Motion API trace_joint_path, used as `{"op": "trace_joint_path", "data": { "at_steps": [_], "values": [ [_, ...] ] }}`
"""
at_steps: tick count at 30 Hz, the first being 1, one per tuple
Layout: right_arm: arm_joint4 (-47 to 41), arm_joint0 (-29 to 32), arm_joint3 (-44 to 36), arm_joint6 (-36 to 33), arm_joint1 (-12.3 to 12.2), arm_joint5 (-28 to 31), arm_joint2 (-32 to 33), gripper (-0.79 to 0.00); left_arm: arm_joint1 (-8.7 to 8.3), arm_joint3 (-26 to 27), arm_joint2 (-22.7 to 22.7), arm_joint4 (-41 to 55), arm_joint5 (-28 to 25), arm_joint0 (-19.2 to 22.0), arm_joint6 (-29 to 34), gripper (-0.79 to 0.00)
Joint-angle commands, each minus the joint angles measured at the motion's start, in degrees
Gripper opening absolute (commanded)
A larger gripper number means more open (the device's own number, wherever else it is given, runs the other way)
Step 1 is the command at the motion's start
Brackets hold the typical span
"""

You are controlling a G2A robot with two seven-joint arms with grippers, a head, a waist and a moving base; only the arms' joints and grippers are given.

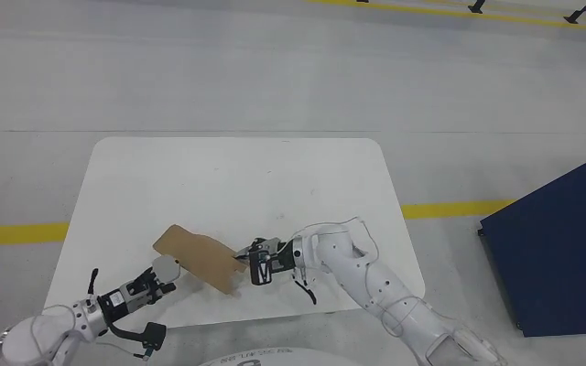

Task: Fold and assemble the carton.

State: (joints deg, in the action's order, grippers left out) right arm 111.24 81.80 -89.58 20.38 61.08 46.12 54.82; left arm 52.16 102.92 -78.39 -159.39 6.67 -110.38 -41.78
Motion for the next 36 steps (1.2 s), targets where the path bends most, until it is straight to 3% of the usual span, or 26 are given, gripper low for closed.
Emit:
{"op": "trace_joint_path", "data": {
  "at_steps": [1, 12, 15, 16, 19, 20, 22, 24, 25, 26, 33, 34, 35, 36],
  "values": [
    [0.47, 0.22, -0.25, 0.06, -0.13, -0.63, -0.16, -0.785, 0.23, 0.90, 1.57, -0.26, -0.40, 0.82, 1.60, 0.000],
    [1.84, 1.29, -1.26, 2.54, -1.15, -1.47, -0.08, -0.785, 1.82, -0.28, 9.65, -0.87, -3.77, 6.80, 9.95, 0.000],
    [2.22, 1.48, -1.45, 2.79, -1.39, -1.58, -0.14, -0.785, 2.09, -1.22, 11.18, 0.48, -3.69, 7.98, 8.76, 0.000],
    [2.35, 1.52, -1.53, 2.77, -1.45, -1.64, -0.22, -0.785, 2.15, -1.68, 11.42, 1.00, -3.56, 8.40, 8.49, -0.025],
    [2.25, 1.57, -1.60, 2.71, -1.59, -1.73, -0.40, -0.785, 2.31, -2.69, 12.06, 1.78, -3.10, 9.21, 8.29, -0.240],
    [2.22, 1.57, -1.65, 2.68, -1.62, -1.86, -0.47, -0.785, 2.34, -2.90, 12.24, 1.84, -2.99, 9.39, 8.31, -0.397],
    [2.28, 1.58, -1.73, 2.60, -1.70, -2.03, -0.65, -0.785, 2.38, -3.19, 12.55, 1.51, -2.97, 9.63, 8.60, -0.459],
    [2.36, 1.55, -1.79, 2.38, -1.78, -2.16, -0.82, -0.785, 2.35, -3.24, 12.77, 0.66, -3.18, 9.86, 8.58, -0.570],
    [2.32, 1.55, -1.83, 2.30, -1.81, -2.22, -0.89, -0.785, 2.35, -3.22, 12.80, 0.57, -3.18, 9.82, 8.88, -0.720],
    [2.26, 1.55, -1.85, 2.25, -1.84, -2.27, -0.96, -0.785, 2.33, -3.19, 12.78, 0.58, -3.19, 9.76, 8.97, -0.785],
    [2.27, 1.75, -2.22, 1.89, -2.17, -2.67, -1.30, -0.785, 1.96, -2.49, 11.46, 1.05, -3.07, 8.87, 8.74, -0.785],
    [2.25, 1.79, -2.34, 1.78, -2.21, -2.65, -1.35, -0.665, 1.90, -2.28, 11.23, 1.13, -3.03, 8.69, 8.69, -0.785],
    [2.30, 1.86, -2.51, 1.71, -2.26, -2.63, -1.44, -0.443, 1.84, -2.09, 10.98, 1.24, -2.93, 8.48, 8.75, -0.785],
    [2.32, 1.96, -2.67, 1.67, -2.32, -2.64, -1.48, 0.000, 1.78, -1.87, 10.71, 1.28, -2.80, 8.25, 8.82, -0.785]
  ]
}}
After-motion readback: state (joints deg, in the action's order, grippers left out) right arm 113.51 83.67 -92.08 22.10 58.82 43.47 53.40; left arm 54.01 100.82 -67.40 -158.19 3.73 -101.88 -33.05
